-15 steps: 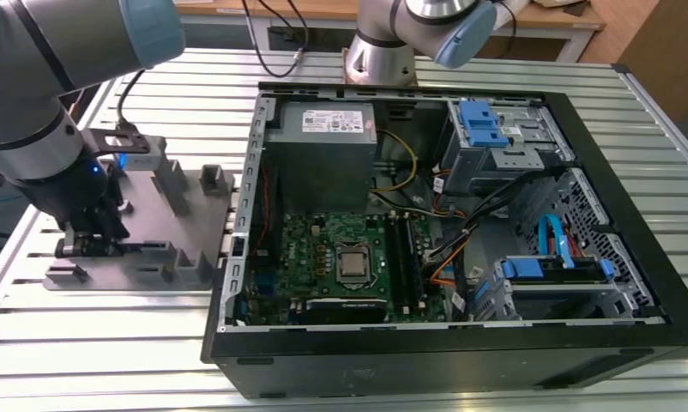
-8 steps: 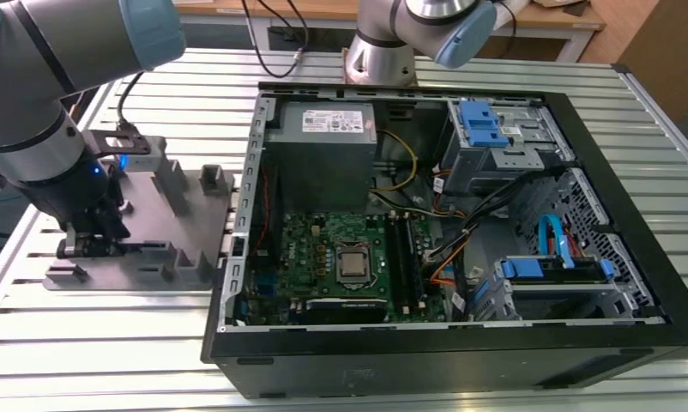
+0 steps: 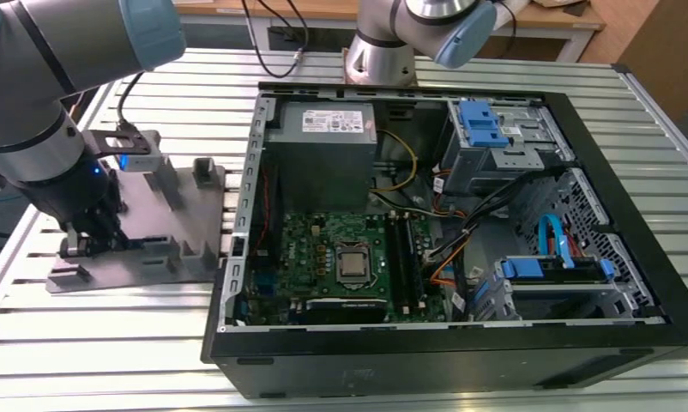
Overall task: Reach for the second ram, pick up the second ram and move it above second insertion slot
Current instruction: 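Pick up the second ram and move it above second insertion slot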
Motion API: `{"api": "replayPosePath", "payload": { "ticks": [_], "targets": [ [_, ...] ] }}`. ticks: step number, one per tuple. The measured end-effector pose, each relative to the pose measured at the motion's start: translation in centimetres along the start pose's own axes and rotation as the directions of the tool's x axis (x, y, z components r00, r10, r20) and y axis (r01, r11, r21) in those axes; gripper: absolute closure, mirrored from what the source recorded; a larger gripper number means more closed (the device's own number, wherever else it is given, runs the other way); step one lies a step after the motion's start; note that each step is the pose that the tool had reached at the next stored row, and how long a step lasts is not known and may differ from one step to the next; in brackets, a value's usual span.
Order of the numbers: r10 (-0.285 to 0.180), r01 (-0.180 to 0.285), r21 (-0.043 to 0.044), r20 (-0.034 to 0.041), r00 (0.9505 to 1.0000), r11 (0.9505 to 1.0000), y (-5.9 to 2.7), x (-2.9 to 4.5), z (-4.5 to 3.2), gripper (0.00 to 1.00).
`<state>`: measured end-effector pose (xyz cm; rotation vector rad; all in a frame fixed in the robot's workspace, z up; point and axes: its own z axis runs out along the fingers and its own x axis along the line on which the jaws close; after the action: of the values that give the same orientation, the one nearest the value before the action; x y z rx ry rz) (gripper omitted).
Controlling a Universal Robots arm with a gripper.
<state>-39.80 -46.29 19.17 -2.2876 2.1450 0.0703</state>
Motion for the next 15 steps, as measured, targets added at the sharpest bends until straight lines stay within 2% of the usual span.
{"api": "replayPosePath", "payload": {
  "ticks": [15],
  "targets": [
    [0.000, 0.000, 0.0001, 0.0000, 1.0000, 1.0000, 0.00, 0.01, 0.01, 0.86]
  ]
}}
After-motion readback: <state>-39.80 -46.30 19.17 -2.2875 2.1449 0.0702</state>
